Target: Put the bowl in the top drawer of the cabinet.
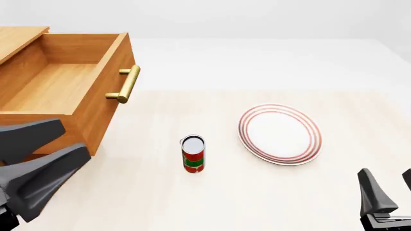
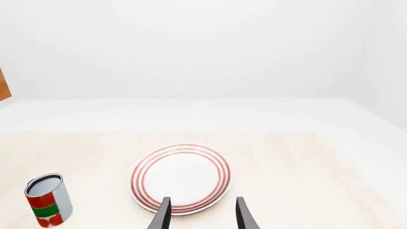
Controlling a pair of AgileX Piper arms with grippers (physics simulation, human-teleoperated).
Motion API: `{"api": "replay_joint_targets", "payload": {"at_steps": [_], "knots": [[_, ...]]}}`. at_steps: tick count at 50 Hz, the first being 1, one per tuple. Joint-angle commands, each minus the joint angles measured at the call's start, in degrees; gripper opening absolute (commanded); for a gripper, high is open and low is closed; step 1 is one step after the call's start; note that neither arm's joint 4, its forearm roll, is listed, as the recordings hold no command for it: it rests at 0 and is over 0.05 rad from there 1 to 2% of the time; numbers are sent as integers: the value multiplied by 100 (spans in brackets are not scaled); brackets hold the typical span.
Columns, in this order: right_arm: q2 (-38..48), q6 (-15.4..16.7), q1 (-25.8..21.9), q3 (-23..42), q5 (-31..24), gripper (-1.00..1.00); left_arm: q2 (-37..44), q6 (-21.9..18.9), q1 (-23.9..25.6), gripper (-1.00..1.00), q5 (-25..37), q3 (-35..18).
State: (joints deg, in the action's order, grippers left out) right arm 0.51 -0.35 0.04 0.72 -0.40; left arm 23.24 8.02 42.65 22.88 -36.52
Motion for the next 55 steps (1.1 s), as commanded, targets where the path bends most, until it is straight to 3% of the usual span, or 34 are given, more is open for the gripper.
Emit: {"api": "replay_joint_targets", "payload": {"at_steps": [1,33,55], "knots": [[0,0,0,0,0,100,461,96,383,100,-204,-41],[-1,-1,0,0,0,100,1666,355,1304,100,-875,-102],[1,-1,0,0,0,100,2441,991,1846,100,-1340,-178]]}}
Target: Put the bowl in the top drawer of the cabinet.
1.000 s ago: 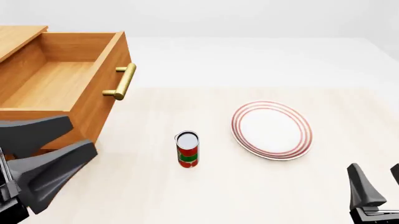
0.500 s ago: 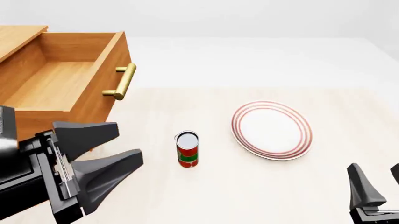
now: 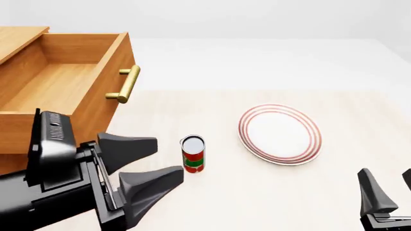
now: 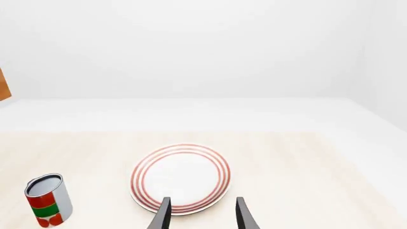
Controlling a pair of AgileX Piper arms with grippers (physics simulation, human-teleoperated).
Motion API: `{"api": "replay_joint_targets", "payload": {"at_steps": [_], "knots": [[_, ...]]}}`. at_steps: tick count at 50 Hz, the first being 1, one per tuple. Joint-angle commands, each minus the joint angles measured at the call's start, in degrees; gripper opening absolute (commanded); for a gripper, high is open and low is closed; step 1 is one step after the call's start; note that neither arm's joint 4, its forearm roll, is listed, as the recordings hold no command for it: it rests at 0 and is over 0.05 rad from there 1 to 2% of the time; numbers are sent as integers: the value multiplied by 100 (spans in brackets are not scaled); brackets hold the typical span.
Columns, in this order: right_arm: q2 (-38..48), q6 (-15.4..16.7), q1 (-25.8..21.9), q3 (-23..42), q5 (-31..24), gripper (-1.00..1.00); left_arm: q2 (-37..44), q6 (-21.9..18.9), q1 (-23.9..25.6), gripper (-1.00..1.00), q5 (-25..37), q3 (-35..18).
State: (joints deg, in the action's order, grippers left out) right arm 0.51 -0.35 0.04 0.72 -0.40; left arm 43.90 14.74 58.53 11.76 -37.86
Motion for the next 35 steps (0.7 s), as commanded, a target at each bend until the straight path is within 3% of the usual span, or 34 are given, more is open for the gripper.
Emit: {"api": "replay_joint_targets", "payload": {"at_steps": [1,23,35], "knots": [[-1,1,-1,0,0,100,401,346,273,100,-253,-36],[0,2,0,0,0,100,1100,1145,775,100,-708,30],[-1,1,1,0,0,100,1410,1278,961,100,-860,-8]]}}
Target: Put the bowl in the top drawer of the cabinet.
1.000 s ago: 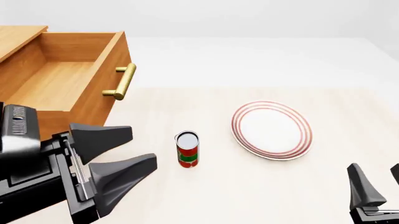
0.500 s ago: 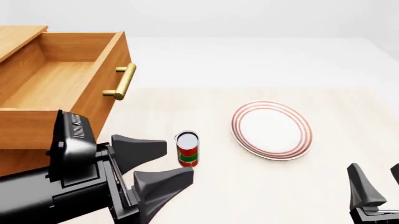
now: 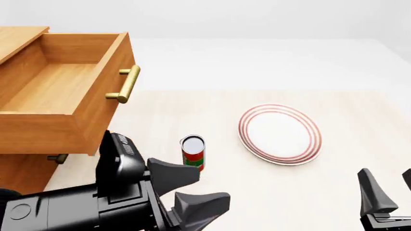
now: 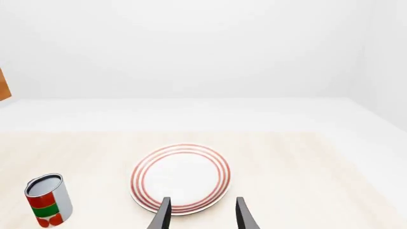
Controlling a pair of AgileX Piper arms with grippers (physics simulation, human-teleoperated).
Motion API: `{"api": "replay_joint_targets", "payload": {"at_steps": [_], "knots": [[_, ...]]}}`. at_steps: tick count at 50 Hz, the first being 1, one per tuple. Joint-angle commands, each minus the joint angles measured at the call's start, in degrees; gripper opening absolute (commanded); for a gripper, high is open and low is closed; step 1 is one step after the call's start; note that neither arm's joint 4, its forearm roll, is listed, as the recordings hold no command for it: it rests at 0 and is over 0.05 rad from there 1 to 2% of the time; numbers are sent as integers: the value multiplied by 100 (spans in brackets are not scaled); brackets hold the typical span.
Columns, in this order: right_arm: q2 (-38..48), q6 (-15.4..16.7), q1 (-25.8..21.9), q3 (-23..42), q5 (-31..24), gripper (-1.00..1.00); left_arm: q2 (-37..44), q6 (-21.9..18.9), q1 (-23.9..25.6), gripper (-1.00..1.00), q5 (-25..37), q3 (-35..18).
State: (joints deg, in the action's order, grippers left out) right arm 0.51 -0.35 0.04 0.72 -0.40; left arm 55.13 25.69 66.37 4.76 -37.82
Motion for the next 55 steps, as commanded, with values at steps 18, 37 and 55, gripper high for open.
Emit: {"api": "replay_joint_targets", "payload": {"at_steps": [18,37,55], "knots": [[-1,-2,1,0,0,100,702,318,417,100,-244,-172],[-1,-1,1,0,0,100,1099,358,649,100,-324,-359],[0,3,0,0,0,100,1495,493,719,100,-553,-427]]}}
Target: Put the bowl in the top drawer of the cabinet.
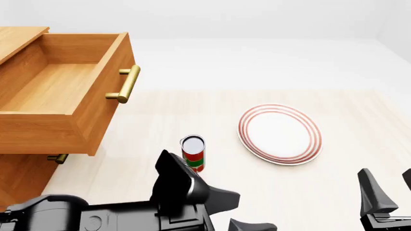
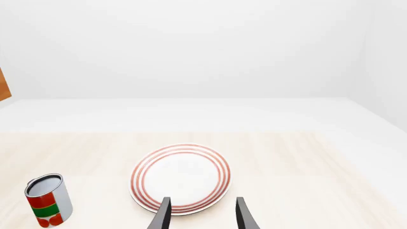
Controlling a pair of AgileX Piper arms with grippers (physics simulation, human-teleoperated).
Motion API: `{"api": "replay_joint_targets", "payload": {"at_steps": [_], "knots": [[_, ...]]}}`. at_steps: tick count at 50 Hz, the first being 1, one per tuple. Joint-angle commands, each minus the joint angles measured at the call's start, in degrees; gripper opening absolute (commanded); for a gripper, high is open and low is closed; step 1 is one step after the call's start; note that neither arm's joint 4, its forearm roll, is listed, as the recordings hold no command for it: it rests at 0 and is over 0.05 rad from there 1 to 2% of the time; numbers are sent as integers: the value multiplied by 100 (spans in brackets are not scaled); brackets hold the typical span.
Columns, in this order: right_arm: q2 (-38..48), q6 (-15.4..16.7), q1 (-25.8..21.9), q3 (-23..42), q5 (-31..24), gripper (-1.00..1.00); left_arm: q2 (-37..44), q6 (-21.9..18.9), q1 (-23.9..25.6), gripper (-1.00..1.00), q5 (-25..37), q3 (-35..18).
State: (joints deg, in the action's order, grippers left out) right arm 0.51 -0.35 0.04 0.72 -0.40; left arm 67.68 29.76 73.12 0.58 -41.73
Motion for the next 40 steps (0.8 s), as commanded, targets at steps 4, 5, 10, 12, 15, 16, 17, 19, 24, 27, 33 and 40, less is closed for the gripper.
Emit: {"api": "replay_joint_targets", "payload": {"at_steps": [4,5,10,12,15,16,17,19,24,27,33,40], "knots": [[-1,1,0,0,0,100,336,141,52,100,-178,-58],[1,-2,0,0,0,100,351,147,51,100,-189,-60],[-1,-1,0,0,0,100,441,181,37,100,-259,-53],[1,-3,1,0,0,100,482,220,41,100,-287,-45],[1,-2,0,0,0,100,545,239,44,100,-316,-52],[0,0,-1,0,0,100,561,242,44,100,-319,-59],[2,-2,1,0,0,100,579,250,46,100,-323,-65],[0,-1,-1,0,0,100,640,279,45,100,-341,-77],[1,1,1,0,0,100,764,336,61,100,-373,-123],[1,0,-1,0,0,100,827,356,66,100,-414,-116],[-1,1,1,0,0,100,992,453,97,100,-461,-159],[0,-1,1,0,0,100,1173,524,140,100,-511,-211]]}}
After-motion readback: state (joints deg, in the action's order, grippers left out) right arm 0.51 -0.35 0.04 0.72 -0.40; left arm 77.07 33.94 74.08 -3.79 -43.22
